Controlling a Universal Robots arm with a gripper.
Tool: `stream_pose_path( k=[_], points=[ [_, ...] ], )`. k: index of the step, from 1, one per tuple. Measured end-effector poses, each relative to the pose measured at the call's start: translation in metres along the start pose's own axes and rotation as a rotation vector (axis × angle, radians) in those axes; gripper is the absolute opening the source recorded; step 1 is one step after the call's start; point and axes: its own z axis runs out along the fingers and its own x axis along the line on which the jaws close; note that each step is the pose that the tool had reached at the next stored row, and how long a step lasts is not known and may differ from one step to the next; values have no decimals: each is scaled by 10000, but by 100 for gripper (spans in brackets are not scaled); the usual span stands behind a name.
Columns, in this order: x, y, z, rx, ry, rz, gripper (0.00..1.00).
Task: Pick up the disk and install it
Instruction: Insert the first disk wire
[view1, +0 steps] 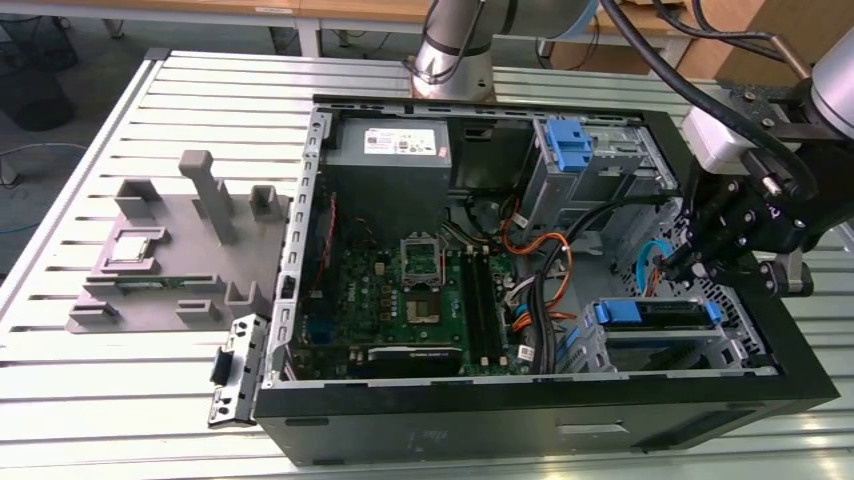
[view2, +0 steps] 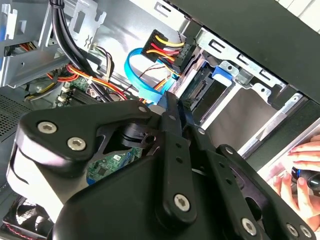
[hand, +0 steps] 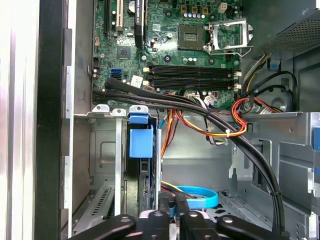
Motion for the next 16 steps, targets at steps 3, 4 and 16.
stream_pose_path(
  k=[3, 4, 16],
  points=[
    [0, 0, 0, 0, 0, 0, 16],
    [0, 0, 0, 0, 0, 0, 16],
    [2, 50, 40, 102, 847, -77, 16]
  ],
)
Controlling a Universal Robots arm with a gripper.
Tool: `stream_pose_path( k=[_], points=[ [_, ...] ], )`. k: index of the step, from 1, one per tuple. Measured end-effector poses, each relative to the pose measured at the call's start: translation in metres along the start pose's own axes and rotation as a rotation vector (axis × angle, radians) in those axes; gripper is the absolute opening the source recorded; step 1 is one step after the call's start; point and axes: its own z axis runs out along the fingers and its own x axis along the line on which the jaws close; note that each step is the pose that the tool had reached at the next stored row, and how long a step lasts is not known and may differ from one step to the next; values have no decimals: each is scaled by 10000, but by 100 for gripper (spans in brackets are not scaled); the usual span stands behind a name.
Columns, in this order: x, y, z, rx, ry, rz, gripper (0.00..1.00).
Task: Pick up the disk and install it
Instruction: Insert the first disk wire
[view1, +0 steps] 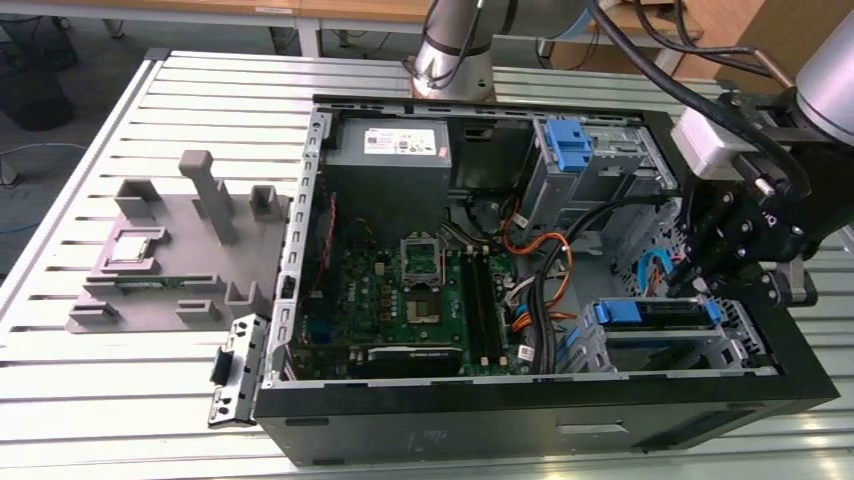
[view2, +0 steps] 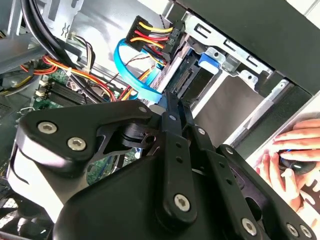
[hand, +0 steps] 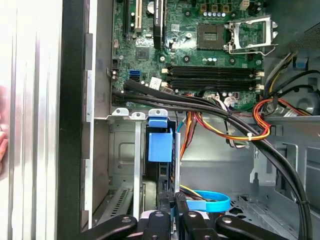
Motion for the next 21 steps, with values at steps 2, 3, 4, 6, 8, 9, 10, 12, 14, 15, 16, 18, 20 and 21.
stream_pose_path(
  k=[2, 3, 4, 6, 8, 9, 10, 12, 14, 15, 16, 18, 20, 21],
  points=[
    [0, 9, 19, 50, 1, -55, 16],
    [0, 13, 29, 76, 1, -83, 16],
    [1, 17, 38, 101, 2, -111, 16],
    [0, 32, 53, 144, 2, -156, 16],
    [2, 56, 59, 167, 1, -182, 16],
    [3, 67, 63, 180, 1, -196, 16],
    [7, 74, 66, 198, 3, -213, 16],
    [16, 80, 74, 246, 2, -270, 16],
    [21, 81, 82, 284, 2, -334, 16],
    [22, 83, 85, 304, 4, -366, 16],
    [23, 86, 89, 327, 5, -400, 16],
    [24, 91, 99, 374, 3, -468, 16],
    [25, 98, 111, 416, 4, -536, 16],
    [25, 101, 116, 433, 4, -568, 16]
  ],
)
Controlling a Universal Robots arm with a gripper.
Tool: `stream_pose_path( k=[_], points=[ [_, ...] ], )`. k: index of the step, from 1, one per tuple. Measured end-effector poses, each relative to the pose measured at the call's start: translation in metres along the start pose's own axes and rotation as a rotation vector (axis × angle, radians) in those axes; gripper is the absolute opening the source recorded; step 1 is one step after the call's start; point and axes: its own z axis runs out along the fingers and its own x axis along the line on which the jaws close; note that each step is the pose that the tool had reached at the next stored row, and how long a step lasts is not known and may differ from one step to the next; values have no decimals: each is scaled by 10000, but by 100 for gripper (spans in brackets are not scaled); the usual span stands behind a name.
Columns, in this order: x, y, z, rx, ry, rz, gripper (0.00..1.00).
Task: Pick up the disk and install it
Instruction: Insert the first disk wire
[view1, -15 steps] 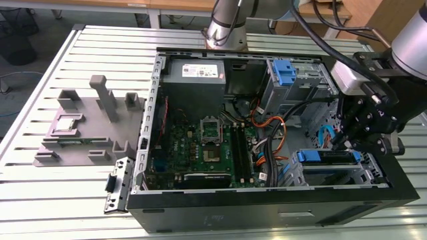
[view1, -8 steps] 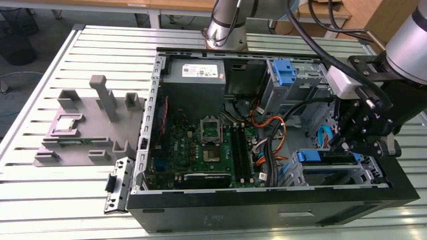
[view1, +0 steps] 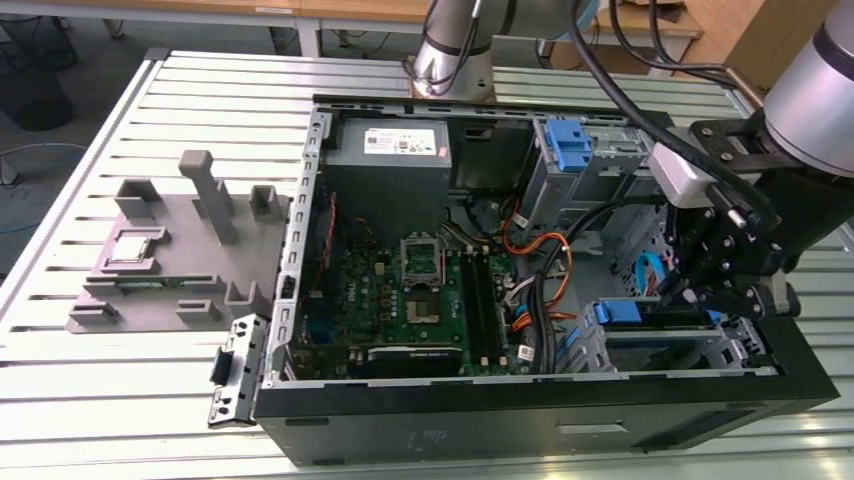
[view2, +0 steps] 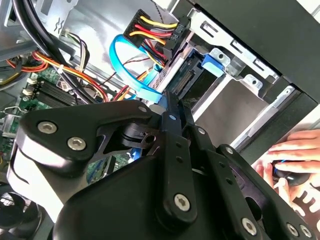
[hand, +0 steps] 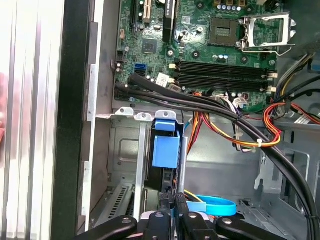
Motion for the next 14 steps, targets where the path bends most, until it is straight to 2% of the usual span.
stream_pose_path(
  k=[14],
  points=[
    [0, 16, 28, 16, -4, -145, 16]
  ],
)
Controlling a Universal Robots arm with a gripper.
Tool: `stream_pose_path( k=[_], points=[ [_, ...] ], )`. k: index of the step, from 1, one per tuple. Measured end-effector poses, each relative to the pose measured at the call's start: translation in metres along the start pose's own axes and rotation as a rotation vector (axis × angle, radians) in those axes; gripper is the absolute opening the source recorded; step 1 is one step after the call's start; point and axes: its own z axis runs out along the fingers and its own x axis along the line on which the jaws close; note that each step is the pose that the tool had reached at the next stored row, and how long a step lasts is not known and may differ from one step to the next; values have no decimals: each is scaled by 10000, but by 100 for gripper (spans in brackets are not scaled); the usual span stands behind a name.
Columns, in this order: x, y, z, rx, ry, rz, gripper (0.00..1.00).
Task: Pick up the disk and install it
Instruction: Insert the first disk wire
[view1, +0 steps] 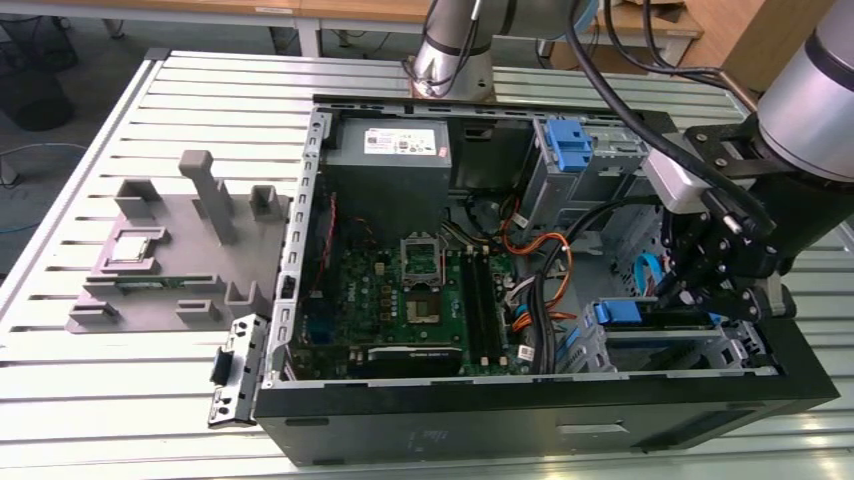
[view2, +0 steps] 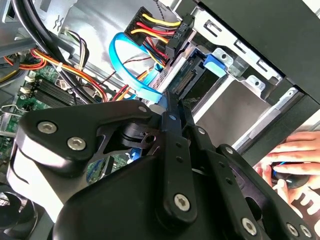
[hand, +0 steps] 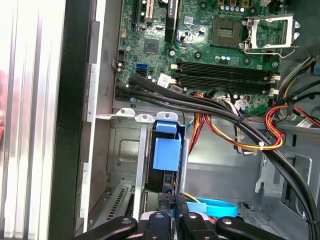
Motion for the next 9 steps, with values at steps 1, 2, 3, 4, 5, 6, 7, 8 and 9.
stream_pose_path(
  k=[1, 2, 3, 4, 5, 6, 7, 8, 9],
  points=[
    [0, 1, 5, 1, -3, 1, 16],
    [0, 1, 15, 1, -5, -2, 16],
    [0, 2, 23, 0, -2, -5, 16],
    [0, 3, 28, 0, 0, -8, 16],
    [0, 3, 29, 0, 1, -9, 16],
    [0, 3, 28, 0, 1, -9, 16],
    [0, 3, 28, 0, 2, -10, 16],
    [0, 4, 32, 0, 0, -10, 16],
    [0, 5, 40, 0, -1, -11, 16]
  ],
)
